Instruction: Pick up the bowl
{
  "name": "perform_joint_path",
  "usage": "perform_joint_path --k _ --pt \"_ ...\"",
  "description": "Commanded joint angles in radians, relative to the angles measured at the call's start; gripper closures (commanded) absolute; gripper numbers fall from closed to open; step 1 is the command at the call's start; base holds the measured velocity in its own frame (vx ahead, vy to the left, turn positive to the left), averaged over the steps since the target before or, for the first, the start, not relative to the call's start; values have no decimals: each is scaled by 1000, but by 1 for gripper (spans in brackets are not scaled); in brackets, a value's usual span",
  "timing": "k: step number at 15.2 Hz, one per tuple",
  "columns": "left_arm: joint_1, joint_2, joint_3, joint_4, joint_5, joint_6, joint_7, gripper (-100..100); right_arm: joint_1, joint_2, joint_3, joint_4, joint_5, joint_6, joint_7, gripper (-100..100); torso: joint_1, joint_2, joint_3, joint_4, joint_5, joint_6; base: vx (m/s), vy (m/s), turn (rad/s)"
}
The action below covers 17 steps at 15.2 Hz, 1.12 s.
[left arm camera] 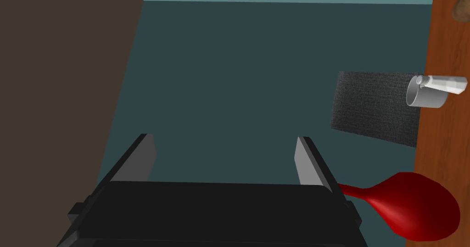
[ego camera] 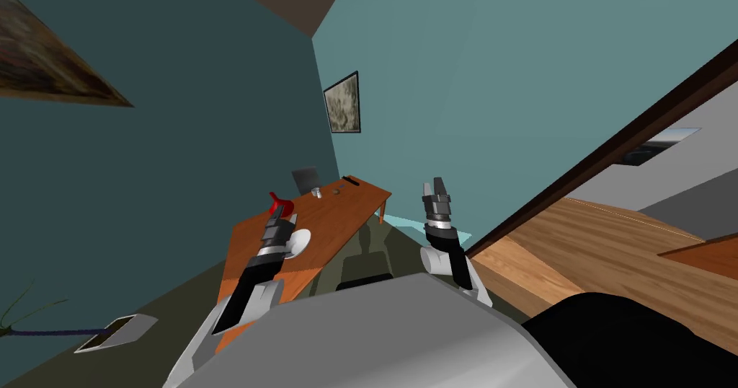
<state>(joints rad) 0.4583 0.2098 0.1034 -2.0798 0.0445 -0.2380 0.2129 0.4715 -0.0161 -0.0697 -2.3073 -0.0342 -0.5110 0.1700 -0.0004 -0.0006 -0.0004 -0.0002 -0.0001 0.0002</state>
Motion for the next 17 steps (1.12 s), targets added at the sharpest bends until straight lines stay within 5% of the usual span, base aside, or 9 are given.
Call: perform_joint_path --k 1,17 --pt "3 17 28 24 19 50 13 -100 0 0 0 0 0 0 0 0 0 0 0 0 0 0 8 -11 -115" --pt "-3 50 144 143 99 358 55 -100 0 0 0 0 0 0 0 0 0 0 0 0 0 0 6 -11 -90"
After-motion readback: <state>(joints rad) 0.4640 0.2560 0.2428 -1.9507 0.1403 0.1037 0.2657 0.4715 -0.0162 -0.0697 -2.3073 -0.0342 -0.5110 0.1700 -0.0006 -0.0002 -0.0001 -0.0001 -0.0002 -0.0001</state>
